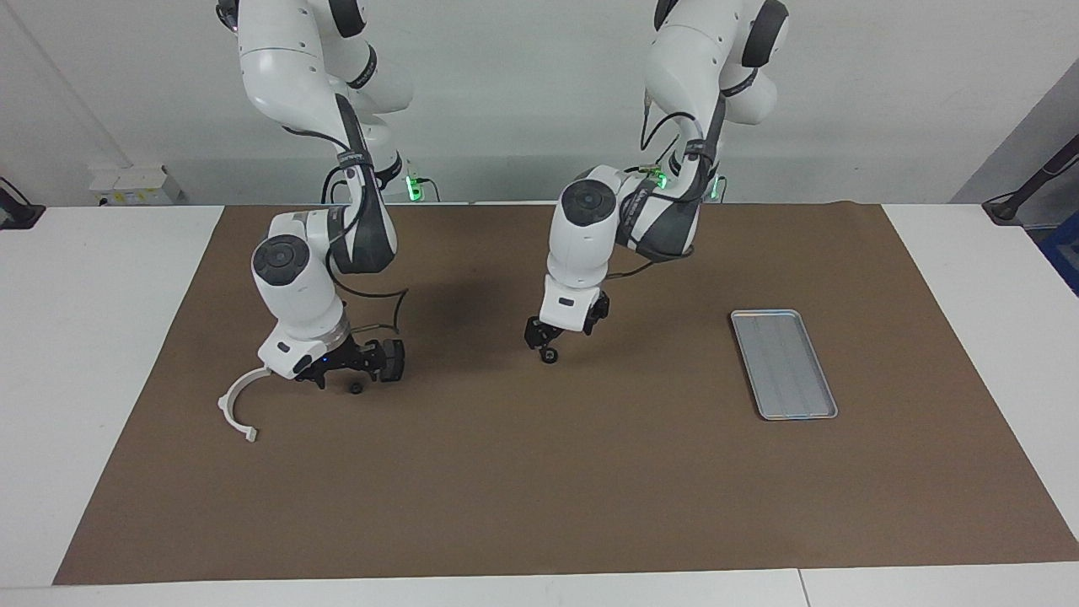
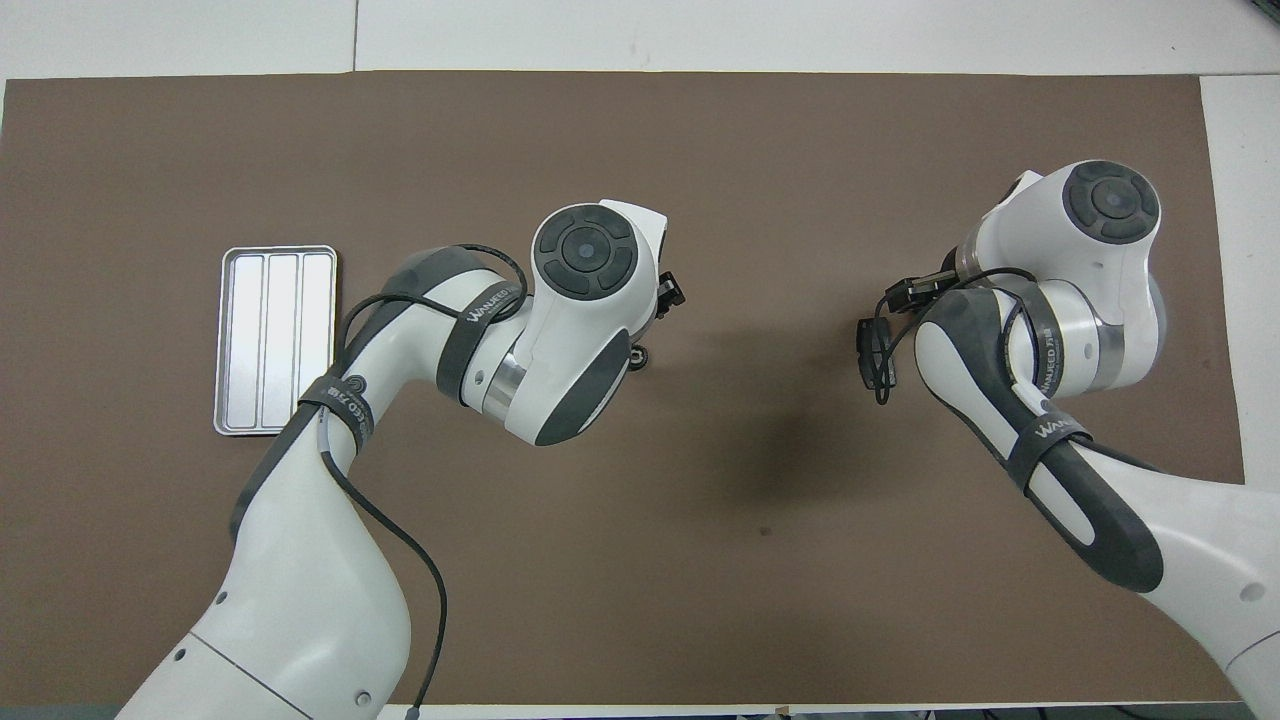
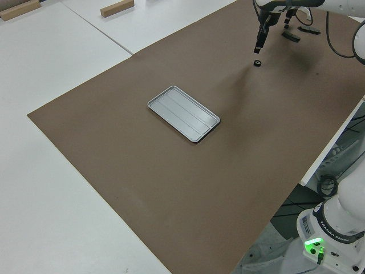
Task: Pick bearing gear from pile to tray
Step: 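Reach the left gripper to the ring at mid-table and grasp it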
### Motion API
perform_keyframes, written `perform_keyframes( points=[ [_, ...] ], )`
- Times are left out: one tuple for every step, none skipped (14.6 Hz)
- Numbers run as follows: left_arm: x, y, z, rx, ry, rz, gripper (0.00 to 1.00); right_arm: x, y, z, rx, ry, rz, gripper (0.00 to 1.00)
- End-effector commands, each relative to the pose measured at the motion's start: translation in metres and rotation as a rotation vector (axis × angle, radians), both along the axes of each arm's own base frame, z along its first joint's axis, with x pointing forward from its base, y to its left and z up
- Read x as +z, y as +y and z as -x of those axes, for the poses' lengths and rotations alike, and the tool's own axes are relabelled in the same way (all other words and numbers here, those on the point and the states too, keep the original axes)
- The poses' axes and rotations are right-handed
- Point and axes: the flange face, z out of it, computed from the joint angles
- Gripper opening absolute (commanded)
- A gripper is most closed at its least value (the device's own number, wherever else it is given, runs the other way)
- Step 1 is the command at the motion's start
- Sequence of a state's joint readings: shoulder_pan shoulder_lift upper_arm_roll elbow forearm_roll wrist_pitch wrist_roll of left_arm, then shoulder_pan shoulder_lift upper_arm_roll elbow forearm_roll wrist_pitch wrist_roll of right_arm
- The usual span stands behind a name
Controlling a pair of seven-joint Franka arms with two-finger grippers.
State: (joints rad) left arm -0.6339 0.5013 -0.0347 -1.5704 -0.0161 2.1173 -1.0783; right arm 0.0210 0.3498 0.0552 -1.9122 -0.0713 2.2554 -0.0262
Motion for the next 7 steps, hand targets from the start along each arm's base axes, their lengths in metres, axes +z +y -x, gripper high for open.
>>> perform_keyframes(
  points=[
    [-0.001,-0.008,0.002,0.051,-0.021,-0.015,1.0,-0.005,-0.001,0.009,0.028,-0.003,-0.003,0.93],
    [-0.014,-0.006,0.006,0.051,-0.007,-0.027,1.0,-0.005,-0.001,0.009,0.028,-0.004,-0.004,0.93],
    [-0.02,-0.005,0.007,0.051,-0.017,-0.019,1.0,-0.006,0.0,0.009,0.029,-0.003,-0.004,0.92],
    [-0.021,-0.006,0.006,0.051,-0.023,-0.014,1.0,-0.011,0.0,0.012,0.029,0.008,-0.003,0.92],
    [-0.038,-0.011,0.008,0.043,-0.004,-0.029,1.0,-0.013,0.0,0.011,0.03,-0.001,-0.005,0.92],
    [-0.047,-0.015,0.011,0.034,0.0,-0.035,1.0,-0.017,-0.001,0.011,0.031,-0.022,-0.008,0.92],
    [-0.049,-0.015,0.012,0.031,0.002,-0.044,1.0,-0.02,0.0,0.012,0.032,-0.033,-0.01,0.92]
  ],
)
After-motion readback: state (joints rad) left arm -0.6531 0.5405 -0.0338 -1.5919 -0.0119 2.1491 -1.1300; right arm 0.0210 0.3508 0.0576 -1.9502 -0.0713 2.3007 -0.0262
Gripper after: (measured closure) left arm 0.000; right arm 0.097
